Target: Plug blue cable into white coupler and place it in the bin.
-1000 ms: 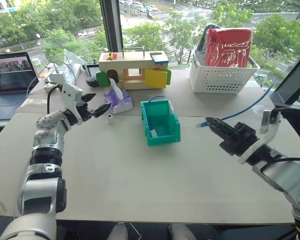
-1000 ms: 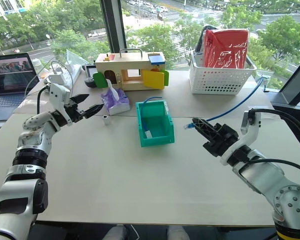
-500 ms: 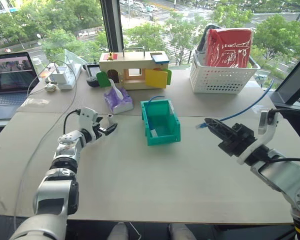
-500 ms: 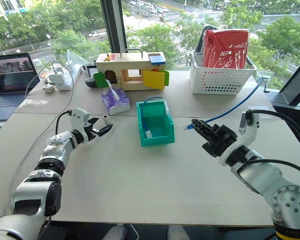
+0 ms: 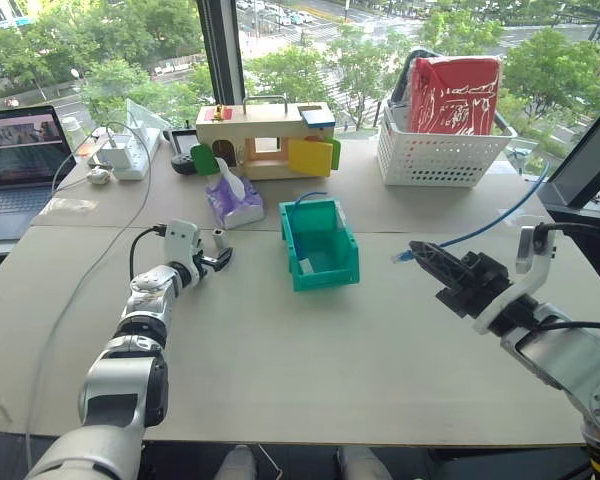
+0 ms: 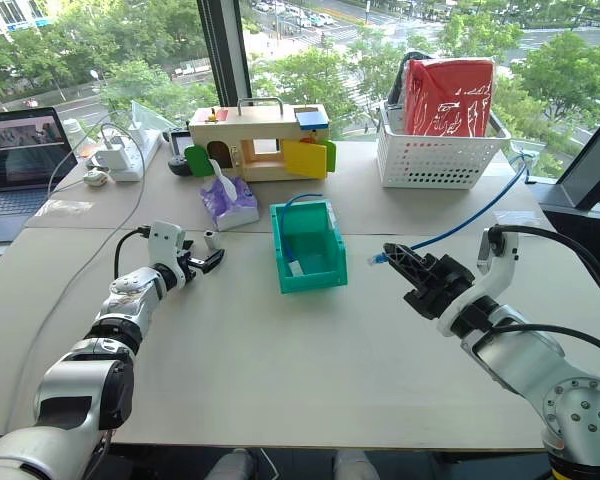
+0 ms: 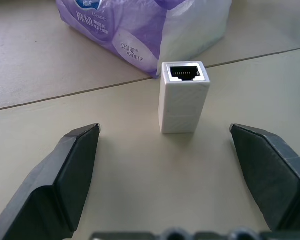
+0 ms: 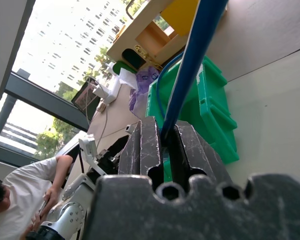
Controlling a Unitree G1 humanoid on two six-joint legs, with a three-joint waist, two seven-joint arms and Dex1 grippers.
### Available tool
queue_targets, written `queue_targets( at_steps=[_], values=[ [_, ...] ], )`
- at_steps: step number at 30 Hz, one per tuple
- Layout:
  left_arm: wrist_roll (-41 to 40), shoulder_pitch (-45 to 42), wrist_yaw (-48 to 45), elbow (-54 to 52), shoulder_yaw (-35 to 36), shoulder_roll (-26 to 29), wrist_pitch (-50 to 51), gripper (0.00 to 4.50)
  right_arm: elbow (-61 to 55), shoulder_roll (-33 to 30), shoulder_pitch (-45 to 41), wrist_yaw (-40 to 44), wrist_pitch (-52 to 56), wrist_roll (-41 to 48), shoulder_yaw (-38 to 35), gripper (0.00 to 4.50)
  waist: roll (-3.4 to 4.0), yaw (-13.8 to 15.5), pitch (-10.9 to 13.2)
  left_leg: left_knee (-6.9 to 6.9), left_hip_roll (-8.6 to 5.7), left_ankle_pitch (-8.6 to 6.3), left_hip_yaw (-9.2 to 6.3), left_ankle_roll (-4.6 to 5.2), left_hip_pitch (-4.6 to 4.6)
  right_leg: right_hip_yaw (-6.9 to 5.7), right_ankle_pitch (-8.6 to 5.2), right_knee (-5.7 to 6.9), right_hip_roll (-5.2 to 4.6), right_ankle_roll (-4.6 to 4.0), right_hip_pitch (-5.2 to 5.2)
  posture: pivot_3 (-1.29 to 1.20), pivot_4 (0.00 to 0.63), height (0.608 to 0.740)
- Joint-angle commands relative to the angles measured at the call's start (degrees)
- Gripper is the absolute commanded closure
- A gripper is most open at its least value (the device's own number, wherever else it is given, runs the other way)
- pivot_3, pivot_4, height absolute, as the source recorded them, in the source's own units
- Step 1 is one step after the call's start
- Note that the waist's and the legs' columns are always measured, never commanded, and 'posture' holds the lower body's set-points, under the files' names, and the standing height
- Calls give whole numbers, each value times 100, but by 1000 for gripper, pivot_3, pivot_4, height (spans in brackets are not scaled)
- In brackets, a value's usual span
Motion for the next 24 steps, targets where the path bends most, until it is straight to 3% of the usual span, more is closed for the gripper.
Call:
queue_targets(
  at_steps=[1,7,10,11,18,19,24],
  values=[
    [124,-369,121,237,-16,-97,-91,20,-203,-70,-115,7,-18,118,-138,4500,0,10,0,0,0,0,0,0,-1,0,0,0,0,0,0,0,150,740],
    [272,-592,408,526,0,-199,-55,20,-198,-120,-90,4,-7,131,-200,4500,0,-27,0,-2,0,0,0,0,1,0,0,1,0,0,0,0,150,740],
    [288,-646,635,611,55,-175,-8,637,-219,-133,-62,-4,-15,122,-219,4500,0,-32,0,-1,0,0,0,0,3,0,0,3,1,0,0,0,150,740],
    [299,-654,687,631,61,-166,-11,1169,-220,-135,-59,-5,-18,117,-220,4500,0,-30,0,-1,0,0,0,0,2,0,0,3,1,0,0,0,150,740],
    [282,-696,734,646,148,-131,-95,3632,-184,-147,-92,23,-7,98,-208,4500,0,-19,0,-1,0,0,0,0,2,0,0,2,0,0,0,0,150,740],
    [279,-700,679,627,154,-116,-142,3844,-178,-147,-95,32,-2,97,-201,4500,0,-19,0,-1,0,0,0,0,2,0,0,2,0,0,0,0,150,740],
    [157,-608,-654,277,93,82,-441,3833,-137,-216,-65,220,107,38,-195,4500,0,-31,0,-2,0,0,0,0,2,0,0,2,1,0,0,0,150,740]
  ],
)
